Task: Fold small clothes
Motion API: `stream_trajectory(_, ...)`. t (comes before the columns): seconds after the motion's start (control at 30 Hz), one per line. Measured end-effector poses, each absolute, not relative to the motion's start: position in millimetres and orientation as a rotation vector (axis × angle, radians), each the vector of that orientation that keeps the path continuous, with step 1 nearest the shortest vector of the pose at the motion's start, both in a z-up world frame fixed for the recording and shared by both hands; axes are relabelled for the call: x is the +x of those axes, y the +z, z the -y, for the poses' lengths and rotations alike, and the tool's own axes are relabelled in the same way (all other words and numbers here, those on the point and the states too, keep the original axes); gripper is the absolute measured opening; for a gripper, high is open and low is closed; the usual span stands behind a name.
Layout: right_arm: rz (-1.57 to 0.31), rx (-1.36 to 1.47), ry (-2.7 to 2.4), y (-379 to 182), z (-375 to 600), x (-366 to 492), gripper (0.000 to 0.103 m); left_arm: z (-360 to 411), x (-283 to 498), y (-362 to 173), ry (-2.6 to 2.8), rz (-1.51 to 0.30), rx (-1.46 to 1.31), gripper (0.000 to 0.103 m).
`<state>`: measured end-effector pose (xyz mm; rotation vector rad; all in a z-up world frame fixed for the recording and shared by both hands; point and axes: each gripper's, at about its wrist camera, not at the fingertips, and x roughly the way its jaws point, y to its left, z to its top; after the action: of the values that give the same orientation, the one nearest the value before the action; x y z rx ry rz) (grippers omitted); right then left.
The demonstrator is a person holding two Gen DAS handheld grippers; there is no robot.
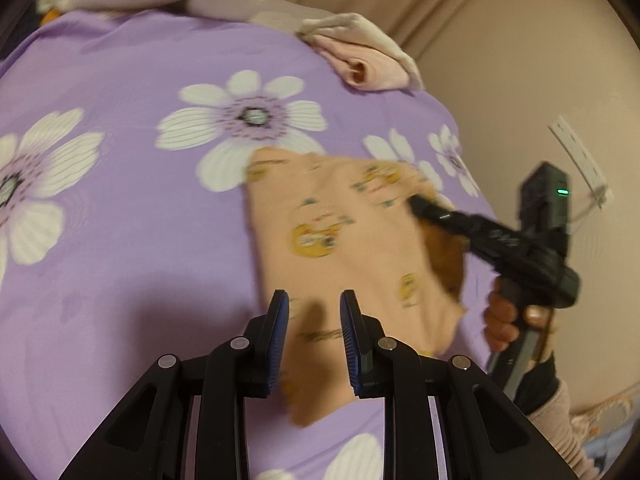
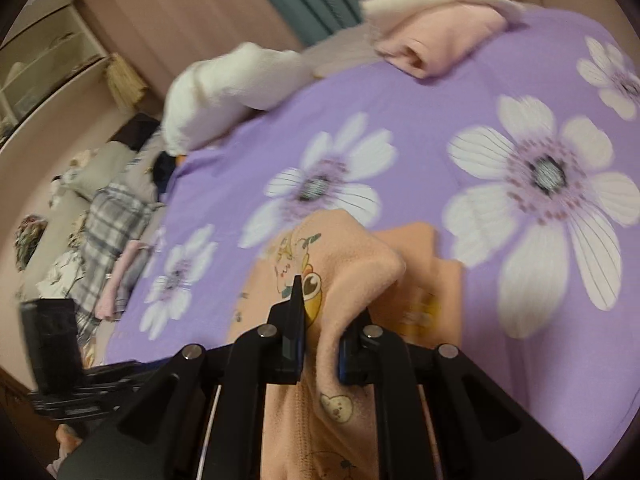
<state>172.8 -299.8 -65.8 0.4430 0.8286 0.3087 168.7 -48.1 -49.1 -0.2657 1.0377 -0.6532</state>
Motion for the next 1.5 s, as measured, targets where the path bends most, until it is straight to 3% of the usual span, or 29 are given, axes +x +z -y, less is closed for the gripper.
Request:
stream_trajectory(0.13, -0.906, 0.545, 0.299, -96.8, 315.2, 179.3, 0.018, 76.3, 168.2, -52.5, -0.697, -1.043, -0.224, 0.023)
stream_trajectory(0.2, -0.915, 0.589, 0.296, -103.5, 321.8, 180.2, 0.025, 88.6, 165.5, -56.5, -0.714, -1.047, -0.183, 0.023)
stream_trajectory(0.37, -0.866, 0.626, 0.229, -100.4, 342.3, 181.2, 0.024, 100.5, 167.0, -80.9, -0.685, -1.111, -0.114, 0.023)
stream_trajectory(0.57, -0.837, 0.433, 0.023, -86.0, 351.7, 177.0, 0.023, 95.2, 170.4, -84.2, -0.691, -1.133, -0.162, 0.023)
stream_trajectory(0.73, -0.759, 0.378, 0.205, -58.7, 332.6, 139.5, 0.024, 98.9, 168.4, -82.4, -0.686, -1.128, -0.141, 0.023)
stream_trajectory(1.1, -0.927, 0.019, 0.212, -93.0, 282.0, 91.9, 0.02, 91.9, 159.2, -84.1, -0.695, -1.119, -0.112, 0.023)
stream_trajectory(1.5, -0.875, 0.218, 0.341, -81.9, 309.2, 39.1, 0.025, 71.8, 130.1, -89.7, -0.689, -1.123, -0.1, 0.023)
